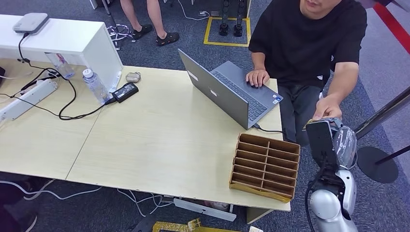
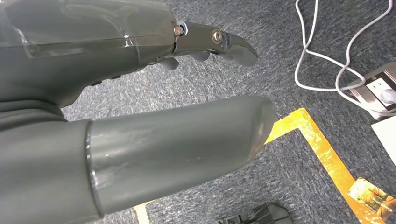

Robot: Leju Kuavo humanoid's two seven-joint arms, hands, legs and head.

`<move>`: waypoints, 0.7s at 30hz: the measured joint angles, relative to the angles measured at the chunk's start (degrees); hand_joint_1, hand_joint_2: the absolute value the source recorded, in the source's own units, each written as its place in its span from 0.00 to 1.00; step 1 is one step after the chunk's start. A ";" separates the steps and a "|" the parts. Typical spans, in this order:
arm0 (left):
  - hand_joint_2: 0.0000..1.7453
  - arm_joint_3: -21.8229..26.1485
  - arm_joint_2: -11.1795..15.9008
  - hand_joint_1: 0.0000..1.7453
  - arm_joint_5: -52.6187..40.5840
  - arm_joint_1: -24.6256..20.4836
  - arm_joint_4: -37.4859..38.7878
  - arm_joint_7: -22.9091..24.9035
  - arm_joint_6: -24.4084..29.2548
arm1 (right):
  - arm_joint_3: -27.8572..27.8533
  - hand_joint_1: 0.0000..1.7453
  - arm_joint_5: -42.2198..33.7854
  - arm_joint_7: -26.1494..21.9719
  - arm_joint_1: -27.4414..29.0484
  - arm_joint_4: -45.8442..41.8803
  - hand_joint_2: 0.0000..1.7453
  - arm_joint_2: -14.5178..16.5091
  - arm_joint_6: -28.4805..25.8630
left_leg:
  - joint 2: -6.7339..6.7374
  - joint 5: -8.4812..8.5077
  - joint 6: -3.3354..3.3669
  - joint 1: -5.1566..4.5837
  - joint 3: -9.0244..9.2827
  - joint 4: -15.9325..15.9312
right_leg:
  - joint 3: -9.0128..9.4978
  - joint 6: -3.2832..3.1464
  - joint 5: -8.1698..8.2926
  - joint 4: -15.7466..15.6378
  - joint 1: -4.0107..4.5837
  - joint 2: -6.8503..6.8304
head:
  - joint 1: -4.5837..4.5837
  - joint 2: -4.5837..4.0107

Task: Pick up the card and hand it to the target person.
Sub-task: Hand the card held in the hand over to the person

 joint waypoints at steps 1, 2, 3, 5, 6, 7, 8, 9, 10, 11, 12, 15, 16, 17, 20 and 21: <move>0.00 0.00 -0.02 0.00 -0.01 0.00 0.00 0.00 -0.01 | -0.04 0.75 -0.02 -0.04 -0.03 0.61 1.00 0.11 0.00 | 0.00 0.00 0.00 0.00 0.00 0.00 | 0.00 0.00 0.00 0.00 0.00 0.00 | 0.00 0.00; 0.00 0.00 -0.04 0.00 -0.01 0.00 0.00 0.00 -0.02 | -0.06 0.50 0.05 -0.07 -0.05 1.20 1.00 0.20 0.00 | 0.00 0.00 0.00 0.00 0.00 0.00 | 0.00 0.00 0.00 0.00 0.00 0.01 | 0.00 0.00; 0.00 0.00 -0.05 0.00 -0.01 0.00 0.00 0.00 -0.02 | -0.07 0.25 0.22 -0.10 -0.07 1.77 1.00 0.27 0.01 | 0.00 0.00 0.00 0.00 0.00 0.00 | 0.00 0.00 0.00 0.00 0.00 0.01 | 0.00 0.00; 0.00 0.00 -0.05 0.00 -0.01 0.00 0.00 0.00 -0.02 | -0.05 0.00 0.83 -0.14 -0.13 2.65 1.00 0.37 0.07 | 0.00 0.00 0.00 0.00 0.00 0.00 | 0.00 0.00 0.00 0.00 0.00 0.00 | 0.00 0.00; 0.00 0.00 -0.05 0.00 -0.01 0.00 0.00 0.00 -0.03 | -0.05 0.00 1.25 -0.10 -0.18 3.00 1.00 0.42 0.16 | 0.00 0.00 0.00 0.00 0.00 0.00 | 0.00 0.00 0.00 0.00 0.00 0.00 | 0.00 0.00; 0.00 0.00 -0.05 0.00 -0.01 0.00 0.00 0.00 -0.02 | -0.04 0.00 1.70 -0.01 -0.25 3.28 1.00 0.44 0.31 | 0.00 0.00 0.00 0.00 0.00 0.00 | 0.00 0.00 0.00 0.00 0.00 0.00 | 0.00 0.00; 0.00 0.00 -0.05 0.00 -0.01 0.00 0.00 0.00 -0.03 | -0.03 0.00 2.15 0.15 -0.33 3.56 1.00 0.45 0.48 | 0.00 0.00 0.00 0.00 0.00 0.00 | 0.00 0.00 0.00 0.00 0.00 0.00 | 0.00 0.00; 0.00 0.00 -0.05 0.00 -0.01 -0.01 0.00 0.00 -0.03 | -0.03 0.00 2.56 0.33 -0.40 3.82 1.00 0.46 0.70 | 0.00 0.00 0.00 0.00 0.00 0.00 | 0.00 0.00 0.00 0.00 0.00 0.00 | 0.00 0.00; 0.00 0.00 -0.05 0.00 -0.01 -0.01 0.00 0.00 -0.03 | -0.02 0.00 2.88 0.50 -0.44 4.06 1.00 0.47 0.89 | 0.00 0.00 0.00 0.00 0.00 0.00 | 0.00 0.00 0.00 0.00 0.00 0.00 | 0.00 0.00; 0.00 0.00 -0.05 0.00 -0.01 -0.01 0.00 0.00 -0.03 | -0.02 0.00 3.09 0.63 -0.47 4.29 1.00 0.48 1.01 | 0.00 0.00 0.00 0.00 0.00 0.00 | 0.00 0.00 0.00 0.00 0.00 0.00 | 0.00 0.00; 0.00 0.00 -0.05 0.00 0.00 -0.01 0.00 0.00 -0.03 | -0.02 0.00 3.20 0.69 -0.49 4.50 1.00 0.50 1.10 | 0.00 0.00 0.00 0.00 0.00 0.00 | 0.00 0.00 0.00 0.00 0.00 0.00 | 0.00 0.00; 0.00 0.00 -0.05 0.00 0.01 0.00 0.00 -0.02 -0.03 | -0.01 0.00 3.35 0.72 -0.52 5.05 1.00 0.57 1.11 | 0.00 0.00 0.00 0.00 0.00 0.00 | 0.00 0.00 0.00 0.00 0.00 0.00 | 0.00 0.00; 0.00 0.00 -0.05 0.00 0.01 0.00 0.00 -0.02 -0.02 | -0.01 0.00 3.39 0.72 -0.52 5.23 1.00 0.58 1.11 | 0.00 0.00 0.00 0.00 0.00 0.00 | 0.00 0.00 0.00 0.00 0.00 0.00 | 0.00 0.00; 0.00 0.00 -0.05 0.00 0.02 0.00 0.00 -0.02 -0.02 | -0.01 0.00 3.44 0.71 -0.52 5.39 1.00 0.60 1.11 | 0.00 0.00 0.00 0.00 0.00 0.00 | 0.00 0.00 0.00 0.00 0.00 0.00 | 0.00 0.00; 0.00 0.01 -0.05 0.00 0.07 0.01 0.00 -0.02 -0.02 | 0.03 0.00 3.71 0.63 -0.49 5.67 1.00 0.67 1.09 | 0.00 0.00 0.00 0.00 0.01 0.01 | 0.00 0.00 0.00 0.00 0.00 0.00 | 0.00 0.00; 0.00 0.02 -0.05 0.00 0.10 0.02 0.00 -0.02 0.00 | 0.06 0.00 3.82 0.57 -0.46 5.69 1.00 0.68 1.04 | 0.00 0.00 0.00 0.00 0.01 0.01 | 0.00 0.00 0.00 0.00 0.00 0.00 | 0.00 0.00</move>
